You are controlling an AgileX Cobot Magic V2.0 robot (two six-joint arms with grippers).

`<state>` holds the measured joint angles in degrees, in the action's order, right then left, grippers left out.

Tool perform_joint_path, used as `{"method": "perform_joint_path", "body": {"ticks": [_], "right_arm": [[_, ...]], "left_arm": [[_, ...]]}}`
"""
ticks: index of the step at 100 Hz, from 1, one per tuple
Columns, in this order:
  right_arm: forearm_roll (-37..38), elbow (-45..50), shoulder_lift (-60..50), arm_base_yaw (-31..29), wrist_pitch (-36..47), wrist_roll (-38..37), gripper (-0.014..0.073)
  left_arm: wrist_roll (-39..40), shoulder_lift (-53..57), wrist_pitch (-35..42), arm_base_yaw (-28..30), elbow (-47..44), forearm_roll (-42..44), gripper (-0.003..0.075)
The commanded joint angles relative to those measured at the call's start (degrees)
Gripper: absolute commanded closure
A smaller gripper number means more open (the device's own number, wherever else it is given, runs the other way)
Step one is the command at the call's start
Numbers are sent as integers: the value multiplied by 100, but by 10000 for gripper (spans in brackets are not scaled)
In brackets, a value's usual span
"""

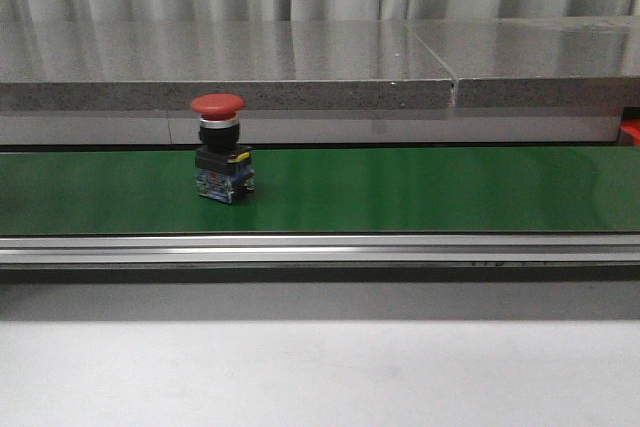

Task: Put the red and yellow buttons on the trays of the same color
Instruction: 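Carry the yellow button with the left gripper onto the belt, release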

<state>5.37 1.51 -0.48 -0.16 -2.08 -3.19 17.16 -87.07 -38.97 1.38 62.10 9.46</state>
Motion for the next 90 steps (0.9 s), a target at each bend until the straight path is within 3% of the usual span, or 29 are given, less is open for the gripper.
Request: {"method": "perform_joint_path", "body": {"ticks": [1, 12, 24, 31, 43, 53, 90], "right_arm": [[23, -55, -94, -5, 451, 4, 713], [23, -55, -94, -5, 451, 4, 713], [23, -55, -94, -5, 451, 4, 713], [23, -55, -94, -5, 451, 4, 713], [23, -55, -94, -5, 451, 4, 713], [23, -55, -94, -5, 451, 4, 713], [23, -55, -94, -5, 451, 4, 713]], "left_arm": [[0, 106, 289, -42, 195, -36, 738], [0, 17, 289, -42, 195, -89, 731], [0, -29, 261, -42, 195, -101, 635], [-34, -29, 261, -42, 195, -101, 524], [-153, -29, 261, -42, 195, -117, 267], [-153, -29, 245, -42, 311, -117, 141], [-580, 545, 338, -81, 1043, -524, 131]]}}
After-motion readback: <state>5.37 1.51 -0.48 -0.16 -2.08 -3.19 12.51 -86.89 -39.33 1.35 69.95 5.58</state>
